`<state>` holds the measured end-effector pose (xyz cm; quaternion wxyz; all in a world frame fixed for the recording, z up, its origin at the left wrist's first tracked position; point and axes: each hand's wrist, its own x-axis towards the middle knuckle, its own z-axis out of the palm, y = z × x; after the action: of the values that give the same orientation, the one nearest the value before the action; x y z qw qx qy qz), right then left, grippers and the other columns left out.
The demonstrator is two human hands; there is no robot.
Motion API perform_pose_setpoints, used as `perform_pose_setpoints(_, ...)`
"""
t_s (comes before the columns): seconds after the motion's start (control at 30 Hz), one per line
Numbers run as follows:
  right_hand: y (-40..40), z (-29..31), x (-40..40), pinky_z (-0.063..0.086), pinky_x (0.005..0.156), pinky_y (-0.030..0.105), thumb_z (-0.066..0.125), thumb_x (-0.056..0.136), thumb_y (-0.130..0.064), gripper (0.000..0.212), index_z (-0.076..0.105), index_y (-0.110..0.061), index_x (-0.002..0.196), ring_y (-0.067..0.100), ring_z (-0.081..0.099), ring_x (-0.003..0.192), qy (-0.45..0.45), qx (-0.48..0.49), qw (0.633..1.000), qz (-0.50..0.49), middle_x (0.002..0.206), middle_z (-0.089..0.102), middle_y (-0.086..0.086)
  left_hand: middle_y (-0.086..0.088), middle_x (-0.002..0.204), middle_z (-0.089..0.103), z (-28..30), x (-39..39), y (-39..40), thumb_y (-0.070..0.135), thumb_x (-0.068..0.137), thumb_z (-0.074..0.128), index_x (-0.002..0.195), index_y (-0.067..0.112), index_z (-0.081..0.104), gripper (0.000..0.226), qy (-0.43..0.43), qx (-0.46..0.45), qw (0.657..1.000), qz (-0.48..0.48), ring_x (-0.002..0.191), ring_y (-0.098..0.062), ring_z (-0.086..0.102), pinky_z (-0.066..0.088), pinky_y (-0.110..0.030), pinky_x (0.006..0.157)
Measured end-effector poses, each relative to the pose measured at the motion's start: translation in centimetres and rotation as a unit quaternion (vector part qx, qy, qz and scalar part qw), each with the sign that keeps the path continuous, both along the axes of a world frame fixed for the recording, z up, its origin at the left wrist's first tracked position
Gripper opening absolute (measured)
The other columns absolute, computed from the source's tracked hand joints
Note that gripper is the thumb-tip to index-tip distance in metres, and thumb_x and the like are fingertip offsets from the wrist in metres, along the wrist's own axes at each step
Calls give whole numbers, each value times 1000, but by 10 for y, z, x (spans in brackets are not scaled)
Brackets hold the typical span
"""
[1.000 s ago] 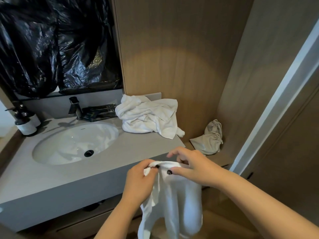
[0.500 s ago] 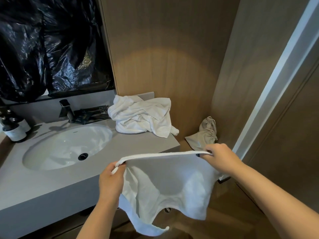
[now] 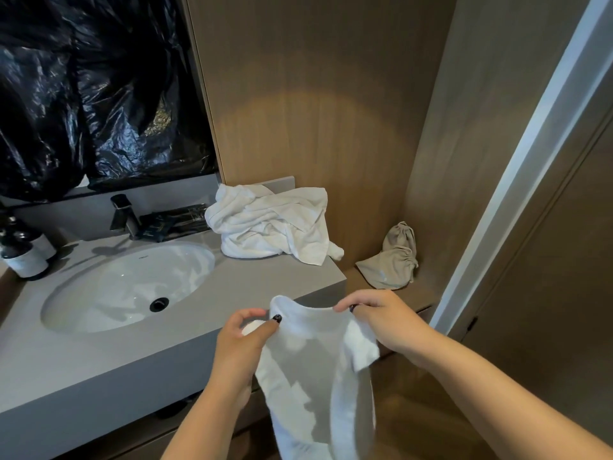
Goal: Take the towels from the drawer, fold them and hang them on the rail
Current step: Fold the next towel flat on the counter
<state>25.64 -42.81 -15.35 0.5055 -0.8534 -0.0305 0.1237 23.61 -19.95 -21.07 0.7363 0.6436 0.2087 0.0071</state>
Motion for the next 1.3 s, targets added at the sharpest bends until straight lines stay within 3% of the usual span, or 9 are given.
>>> perform_pose_setpoints(0.13,12,16,-10,57,72,26,57,91,-1,22,72,-10,105,14,70,77,51,112,991,60,95,70,8,-10,88,73,16,-5,-8,18,71,78,92,34,69,28,-34,-28,998,-41,69,-24,70,55,-33,57)
perform_pose_setpoints(0.23,16,18,-13,57,81,24,77,80,-18,28,69,-25,106,1,69,88,-39,-54,989,129,97,73,-7,-9,79,70,24,-9,-9,10,76,78,95,30,69,29,-56,-88,992,-70,67,-24,66,56,-34,58)
perform_pose_setpoints(0.33,19,20,-15,55,66,28,76,78,-25,8,69,-28,82,5,64,74,-151,-178,968,90,76,70,-12,-8,79,71,29,-12,-8,20,70,82,104,24,67,37,-67,-123,987,-82,70,-25,66,56,-35,61)
perform_pose_setpoints(0.53,14,14,-15,34,52,30,85,64,-23,20,67,-20,59,21,52,54,-394,-402,827,5,55,53,-2,-17,97,75,35,-8,-7,17,62,80,113,6,58,57,-76,-142,984,-70,77,-22,71,58,-29,63)
perform_pose_setpoints(0.6,12,11,-11,34,59,32,80,70,-22,18,68,-14,60,22,49,71,-405,-376,833,28,72,49,1,-18,97,75,34,-7,-7,17,62,81,111,3,62,54,-78,-145,984,-61,78,-23,72,58,-29,62)
perform_pose_setpoints(0.73,15,7,-7,37,60,26,65,80,-6,20,58,0,62,15,49,68,-267,-108,954,83,75,53,7,-18,98,75,35,-7,-6,24,64,81,106,6,70,47,-78,-136,986,-59,79,-24,72,60,-30,65)
perform_pose_setpoints(0.9,29,11,3,25,51,23,60,74,-1,20,43,-5,65,10,31,55,-158,121,980,23,58,37,4,-18,89,73,37,-6,-5,25,70,77,90,13,77,23,-78,-151,985,-42,75,-24,70,59,-33,65)
perform_pose_setpoints(1.07,53,6,4,41,58,12,47,69,-20,16,60,-25,77,2,53,66,-149,124,981,-5,73,62,-14,-16,90,71,35,-12,-8,24,73,73,87,11,75,19,-55,-247,967,-39,79,-24,68,57,-37,76)
perform_pose_setpoints(1.3,72,-1,-2,40,57,16,63,72,-23,13,70,-33,76,3,53,60,-139,145,976,85,69,66,-10,-17,90,70,37,-18,-8,17,73,71,84,11,77,14,-47,-270,962,-15,77,-24,68,54,-36,76)
